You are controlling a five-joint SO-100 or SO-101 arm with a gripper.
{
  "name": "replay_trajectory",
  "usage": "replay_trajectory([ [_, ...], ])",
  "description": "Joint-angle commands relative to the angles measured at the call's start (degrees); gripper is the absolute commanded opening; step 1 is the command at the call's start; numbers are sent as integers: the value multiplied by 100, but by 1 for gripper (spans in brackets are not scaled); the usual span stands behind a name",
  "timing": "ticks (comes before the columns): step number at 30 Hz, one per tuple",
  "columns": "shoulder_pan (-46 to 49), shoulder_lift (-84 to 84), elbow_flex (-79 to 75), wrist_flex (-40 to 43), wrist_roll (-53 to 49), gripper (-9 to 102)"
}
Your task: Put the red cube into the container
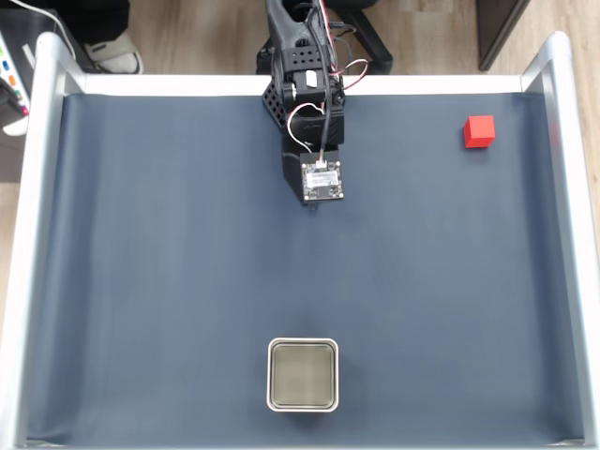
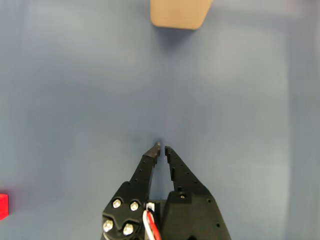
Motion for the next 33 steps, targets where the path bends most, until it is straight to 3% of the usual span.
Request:
replay_trajectory([
  [1,53,-334,-316,-633,18,0],
  [9,-457,-2180,-2048,-642,229,0],
  [22,-2136,-4588,-5476,1837,70,0],
  [33,-4430,-5924,-6688,2127,202,1],
])
